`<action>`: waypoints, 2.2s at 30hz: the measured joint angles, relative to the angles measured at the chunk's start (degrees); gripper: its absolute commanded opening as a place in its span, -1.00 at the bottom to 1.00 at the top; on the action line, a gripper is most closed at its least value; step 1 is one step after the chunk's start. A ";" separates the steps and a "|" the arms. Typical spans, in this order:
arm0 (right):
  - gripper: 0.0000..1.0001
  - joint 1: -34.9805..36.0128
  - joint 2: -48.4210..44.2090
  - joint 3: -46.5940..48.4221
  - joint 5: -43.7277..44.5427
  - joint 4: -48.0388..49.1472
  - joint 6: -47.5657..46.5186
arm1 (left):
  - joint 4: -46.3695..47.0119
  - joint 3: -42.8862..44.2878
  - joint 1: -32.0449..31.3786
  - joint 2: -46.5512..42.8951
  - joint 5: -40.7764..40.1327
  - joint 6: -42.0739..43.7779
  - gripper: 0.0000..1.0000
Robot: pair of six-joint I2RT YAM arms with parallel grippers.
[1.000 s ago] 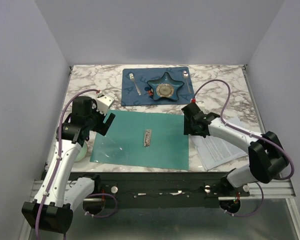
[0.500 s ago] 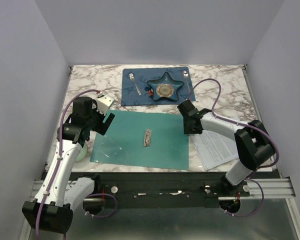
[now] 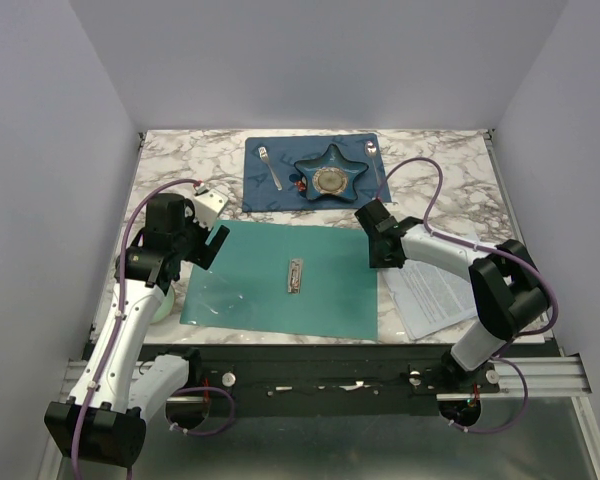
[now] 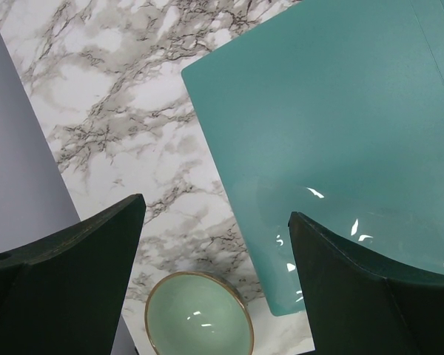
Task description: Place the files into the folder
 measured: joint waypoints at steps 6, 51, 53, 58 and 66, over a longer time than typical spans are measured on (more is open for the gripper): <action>-0.22 0.00 0.00 -0.24 -0.11 0.22 0.02 | 0.07 0.00 0.00 0.00 -0.39 0.07 0.87; -0.99 16.92 -8.66 3.56 -13.77 1.53 -0.61 | 0.04 0.00 0.00 -2.25 -2.34 0.24 0.87; -0.99 19.87 -7.28 4.61 -15.54 2.40 -1.57 | 0.02 0.00 -0.02 -2.45 -2.34 0.24 0.88; 0.16 23.26 -4.87 5.38 -18.78 2.69 -2.99 | 0.00 0.00 0.00 -2.75 -2.34 0.24 0.87; 0.72 21.20 -11.76 3.91 -15.93 1.11 0.87 | -0.11 0.02 0.00 -2.75 -2.34 0.28 0.87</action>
